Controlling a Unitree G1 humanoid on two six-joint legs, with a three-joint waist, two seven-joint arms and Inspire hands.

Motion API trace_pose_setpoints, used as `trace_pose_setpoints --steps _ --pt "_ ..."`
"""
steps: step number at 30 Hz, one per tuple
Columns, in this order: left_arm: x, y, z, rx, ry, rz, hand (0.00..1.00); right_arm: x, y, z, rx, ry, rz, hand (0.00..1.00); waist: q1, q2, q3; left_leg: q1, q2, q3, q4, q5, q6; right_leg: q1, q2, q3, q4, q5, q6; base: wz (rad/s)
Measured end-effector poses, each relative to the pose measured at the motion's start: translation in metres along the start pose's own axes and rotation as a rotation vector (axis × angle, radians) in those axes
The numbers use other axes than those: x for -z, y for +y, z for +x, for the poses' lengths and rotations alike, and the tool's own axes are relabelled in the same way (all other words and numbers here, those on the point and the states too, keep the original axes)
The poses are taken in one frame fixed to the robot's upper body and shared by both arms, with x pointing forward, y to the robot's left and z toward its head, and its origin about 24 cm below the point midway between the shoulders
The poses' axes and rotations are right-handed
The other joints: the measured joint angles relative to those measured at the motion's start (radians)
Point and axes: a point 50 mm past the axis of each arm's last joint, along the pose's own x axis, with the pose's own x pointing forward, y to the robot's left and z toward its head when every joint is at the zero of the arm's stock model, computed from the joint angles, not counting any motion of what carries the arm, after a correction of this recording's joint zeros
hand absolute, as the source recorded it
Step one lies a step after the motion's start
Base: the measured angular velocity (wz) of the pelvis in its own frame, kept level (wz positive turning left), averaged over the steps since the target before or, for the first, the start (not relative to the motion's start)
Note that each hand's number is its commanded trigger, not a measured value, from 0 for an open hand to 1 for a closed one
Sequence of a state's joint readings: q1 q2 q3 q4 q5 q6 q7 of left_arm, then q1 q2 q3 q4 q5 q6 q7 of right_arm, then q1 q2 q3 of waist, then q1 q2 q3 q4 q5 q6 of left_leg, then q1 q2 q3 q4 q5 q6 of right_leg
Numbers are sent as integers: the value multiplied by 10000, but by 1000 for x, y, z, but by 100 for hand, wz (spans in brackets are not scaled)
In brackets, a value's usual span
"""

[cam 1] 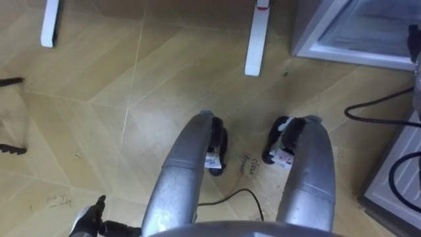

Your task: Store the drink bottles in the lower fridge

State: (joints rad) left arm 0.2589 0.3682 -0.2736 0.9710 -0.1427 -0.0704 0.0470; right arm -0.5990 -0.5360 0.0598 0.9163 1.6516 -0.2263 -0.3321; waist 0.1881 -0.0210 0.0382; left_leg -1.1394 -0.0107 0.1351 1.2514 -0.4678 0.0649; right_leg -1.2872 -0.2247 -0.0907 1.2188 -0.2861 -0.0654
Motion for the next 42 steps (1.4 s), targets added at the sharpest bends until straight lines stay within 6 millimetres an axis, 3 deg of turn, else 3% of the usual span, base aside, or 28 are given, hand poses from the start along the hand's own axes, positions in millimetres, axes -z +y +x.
trace_pose_setpoints --steps 4,9,13,16,19,25,30,35,36,37,38,42 --pt "1 -1 0 242 37 97 0 1 -17 3 -320 108 -310 0 143 74 15 493 228 -79 -100 -95 -14 615 106 -265 -303 -7 -10 -14" --pt "5 -3 0 755 386 114 0 1 -40 5 -894 339 -1461 0 65 59 24 1483 256 -89 -887 -64 -64 1649 291 -355 -1080 42 110 -5" --pt "6 5 2 788 729 140 0 -4 -87 1 -720 824 -3624 0 12 -74 61 2583 352 -205 -1721 -10 -157 2921 428 -674 -1964 75 137 2" --pt "-2 9 6 729 774 154 0 -3 -120 -6 -520 1717 -5142 0 -41 -202 59 3082 363 -376 -2422 246 -344 3572 577 -1006 -2827 382 19 -2" --pt "-8 10 9 728 721 151 0 -2 -152 -17 -215 2694 -6204 0 -187 -221 66 3759 338 -416 -3086 377 -277 4283 640 -1154 -3463 590 26 -2" --pt "-21 23 14 266 572 -471 0 9 -186 -34 -373 4327 -7244 0 -493 -251 51 5278 357 -415 -4385 511 -264 5783 886 -1270 -4732 725 236 -4" --pt "-21 17 15 312 555 -751 0 23 -210 -51 -362 5430 -7283 0 -748 -277 -14 6727 376 -376 -5808 807 -221 7200 1068 -1384 -6031 970 411 -2" --pt "-18 10 15 103 647 -1303 0 33 -254 -83 375 6393 -6803 0 -818 -256 -110 8617 340 -308 -7534 1151 -230 8899 1187 -1586 -7240 1100 589 -1" --pt "-16 10 15 103 677 -1289 0 34 -257 -86 426 6510 -6789 0 -814 -258 -135 8816 339 -306 -7736 1191 -241 9083 1226 -1590 -7389 1127 606 -3" --pt "-12 10 13 67 792 -1173 0 36 -269 -96 680 6831 -6752 0 -831 -286 -255 9232 342 -281 -8178 1291 -276 9439 1295 -1587 -7676 1140 625 -6" --pt "-8 10 12 8 874 -1054 0 38 -278 -105 855 7171 -6761 0 -911 -312 -324 9635 346 -256 -8587 1374 -309 9784 1376 -1582 -7946 1150 641 -5" --pt "-4 8 11 -344 936 -1077 0 46 -297 -126 1114 8055 -7040 0 -1319 -338 -352 10729 398 -297 -9439 1600 -421 10770 1562 -1742 -8603 1153 648 3"
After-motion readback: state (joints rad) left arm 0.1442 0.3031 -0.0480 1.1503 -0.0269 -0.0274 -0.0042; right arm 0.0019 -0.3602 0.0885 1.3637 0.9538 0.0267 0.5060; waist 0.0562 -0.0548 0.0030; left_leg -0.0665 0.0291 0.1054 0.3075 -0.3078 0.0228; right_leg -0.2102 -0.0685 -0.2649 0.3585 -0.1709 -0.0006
